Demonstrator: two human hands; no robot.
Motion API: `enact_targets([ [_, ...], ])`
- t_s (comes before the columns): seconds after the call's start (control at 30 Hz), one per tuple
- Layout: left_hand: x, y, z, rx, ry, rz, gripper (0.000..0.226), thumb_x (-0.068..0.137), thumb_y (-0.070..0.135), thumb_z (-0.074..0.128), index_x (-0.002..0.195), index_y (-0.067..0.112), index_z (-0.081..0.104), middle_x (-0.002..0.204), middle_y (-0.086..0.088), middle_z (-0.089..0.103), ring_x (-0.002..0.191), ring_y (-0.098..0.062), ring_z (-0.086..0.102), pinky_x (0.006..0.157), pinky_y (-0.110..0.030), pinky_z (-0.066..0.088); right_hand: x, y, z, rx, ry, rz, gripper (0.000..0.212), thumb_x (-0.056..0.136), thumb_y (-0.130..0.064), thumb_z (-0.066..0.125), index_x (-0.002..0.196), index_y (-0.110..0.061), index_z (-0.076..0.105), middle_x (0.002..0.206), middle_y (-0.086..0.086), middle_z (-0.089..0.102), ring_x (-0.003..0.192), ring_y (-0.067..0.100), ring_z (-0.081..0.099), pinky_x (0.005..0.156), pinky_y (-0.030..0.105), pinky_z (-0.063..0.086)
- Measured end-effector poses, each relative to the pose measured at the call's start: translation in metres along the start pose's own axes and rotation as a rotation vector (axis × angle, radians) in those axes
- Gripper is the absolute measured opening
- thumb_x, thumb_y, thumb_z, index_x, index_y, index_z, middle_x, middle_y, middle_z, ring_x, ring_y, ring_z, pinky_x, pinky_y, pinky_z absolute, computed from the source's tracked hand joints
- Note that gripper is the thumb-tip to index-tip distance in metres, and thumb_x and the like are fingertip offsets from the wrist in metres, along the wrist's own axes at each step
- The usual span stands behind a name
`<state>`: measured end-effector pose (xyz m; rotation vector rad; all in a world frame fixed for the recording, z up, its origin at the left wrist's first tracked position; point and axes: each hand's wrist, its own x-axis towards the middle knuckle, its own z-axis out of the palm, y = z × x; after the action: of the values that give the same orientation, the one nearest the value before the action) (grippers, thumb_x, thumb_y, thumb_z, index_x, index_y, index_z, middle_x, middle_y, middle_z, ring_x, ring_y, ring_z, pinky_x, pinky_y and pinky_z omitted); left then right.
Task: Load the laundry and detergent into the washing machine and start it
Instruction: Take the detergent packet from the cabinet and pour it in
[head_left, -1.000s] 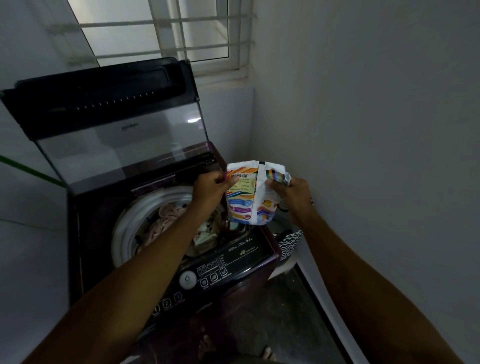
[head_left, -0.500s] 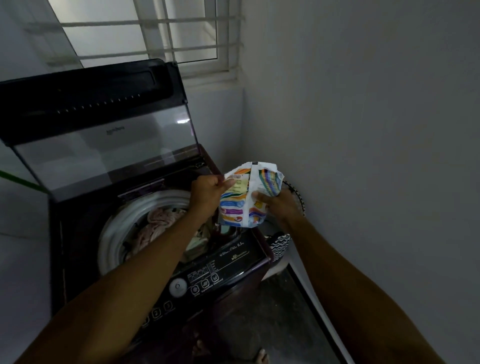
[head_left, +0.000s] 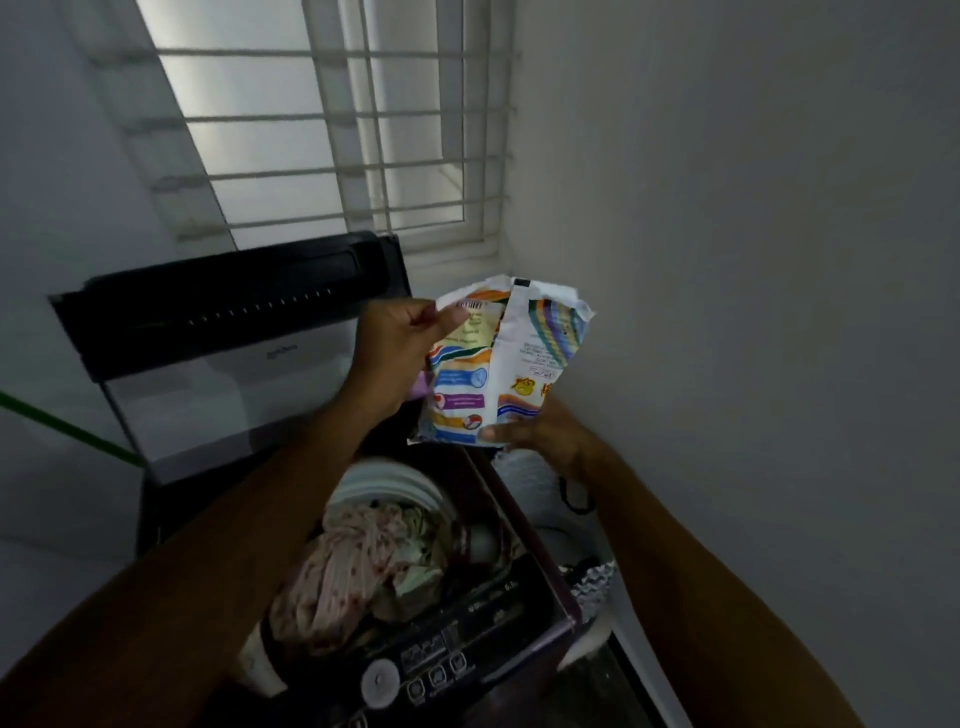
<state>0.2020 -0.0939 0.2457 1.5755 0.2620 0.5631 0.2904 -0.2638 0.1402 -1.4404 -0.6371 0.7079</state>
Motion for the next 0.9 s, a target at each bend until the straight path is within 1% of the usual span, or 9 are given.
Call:
enact_targets([
  [0.1, 0.013, 0.037, -0.025, 0.082, 0.057, 0.103, 0.012, 0.083, 0.014, 0.074, 0.086, 0.003, 0.073, 0.075, -0.005, 0.075, 0.069, -0.022, 0.073, 0.064, -0.039, 0.06, 0.023, -0.032, 0.022, -0.009, 0.017, -0.062, 0.062, 0.07, -0.008, 0.085, 0.126, -0.015, 0.059, 0.123, 0.008, 0.067, 0.112, 0.03, 0.065, 0.091, 0.057, 0.052],
  [0.2, 0.023, 0.066, -0.062, 0.181, 0.181, 0.197, 0.017, 0.082, 0.024, 0.076, 0.087, 0.008, 0.075, 0.083, -0.009, 0.075, 0.073, -0.022, 0.073, 0.069, -0.044, 0.061, 0.046, -0.063, 0.053, 0.029, 0.058, -0.155, 0.053, 0.07, 0.003, 0.081, 0.12, -0.007, 0.064, 0.112, 0.011, 0.071, 0.094, 0.021, 0.071, 0.07, 0.035, 0.059],
  [0.23, 0.025, 0.075, -0.076, 0.267, 0.226, 0.252, 0.018, 0.083, 0.026, 0.075, 0.091, 0.01, 0.074, 0.087, -0.005, 0.076, 0.074, -0.015, 0.073, 0.07, -0.039, 0.061, 0.053, -0.074, 0.065, 0.072, 0.057, -0.176, 0.051, 0.07, 0.006, 0.079, 0.118, -0.004, 0.064, 0.109, 0.011, 0.072, 0.09, 0.018, 0.072, 0.065, 0.028, 0.058],
  [0.3, 0.021, 0.091, -0.1, 0.386, 0.278, 0.349, 0.024, 0.085, 0.021, 0.074, 0.108, 0.015, 0.069, 0.101, 0.001, 0.073, 0.078, -0.001, 0.07, 0.072, -0.027, 0.06, 0.07, -0.088, 0.087, 0.139, 0.028, -0.195, 0.051, 0.068, -0.001, 0.083, 0.115, -0.009, 0.067, 0.107, 0.009, 0.073, 0.095, 0.027, 0.071, 0.072, 0.035, 0.058],
  [0.4, 0.007, 0.103, -0.134, 0.455, 0.318, 0.478, 0.06, 0.085, 0.008, 0.072, 0.139, 0.021, 0.05, 0.127, 0.002, 0.061, 0.098, -0.01, 0.067, 0.079, -0.024, 0.058, 0.094, -0.109, 0.125, 0.189, -0.002, -0.184, 0.048, 0.064, -0.012, 0.088, 0.108, -0.017, 0.07, 0.104, 0.008, 0.074, 0.096, 0.035, 0.069, 0.07, 0.039, 0.051],
  [0.5, -0.009, 0.112, -0.162, 0.672, 0.484, 0.528, 0.072, 0.084, 0.011, 0.072, 0.147, 0.023, 0.038, 0.124, 0.0, 0.05, 0.095, -0.003, 0.059, 0.077, -0.011, 0.052, 0.108, -0.138, 0.163, 0.249, -0.112, -0.217, 0.046, 0.069, -0.005, 0.084, 0.112, -0.015, 0.069, 0.107, 0.008, 0.074, 0.093, 0.028, 0.071, 0.069, 0.035, 0.054],
  [0.63, -0.031, 0.134, -0.189, 0.854, 0.747, 0.512, 0.073, 0.083, 0.014, 0.073, 0.145, 0.029, 0.037, 0.115, 0.003, 0.04, 0.088, 0.01, 0.048, 0.071, 0.001, 0.043, 0.117, -0.174, 0.207, 0.294, -0.276, -0.263, 0.048, 0.071, 0.004, 0.081, 0.116, -0.006, 0.066, 0.111, 0.01, 0.072, 0.101, 0.029, 0.07, 0.086, 0.047, 0.057],
  [0.77, -0.065, 0.157, -0.208, 0.908, 0.844, 0.482, 0.06, 0.081, 0.004, 0.073, 0.134, 0.019, 0.052, 0.121, -0.002, 0.043, 0.092, 0.007, 0.053, 0.076, -0.006, 0.05, 0.111, -0.198, 0.247, 0.251, -0.411, -0.284, 0.042, 0.07, -0.001, 0.083, 0.108, -0.011, 0.068, 0.106, 0.006, 0.074, 0.096, 0.022, 0.072, 0.079, 0.04, 0.059],
  [0.9, -0.11, 0.183, -0.223, 1.05, 0.969, 0.441, 0.051, 0.074, -0.004, 0.076, 0.121, 0.012, 0.065, 0.122, -0.006, 0.048, 0.097, 0.012, 0.048, 0.077, 0.005, 0.038, 0.098, -0.217, 0.296, 0.207, -0.498, -0.305, 0.036, 0.068, -0.014, 0.087, 0.1, -0.014, 0.07, 0.097, 0.005, 0.076, 0.087, 0.027, 0.073, 0.071, 0.042, 0.06],
])
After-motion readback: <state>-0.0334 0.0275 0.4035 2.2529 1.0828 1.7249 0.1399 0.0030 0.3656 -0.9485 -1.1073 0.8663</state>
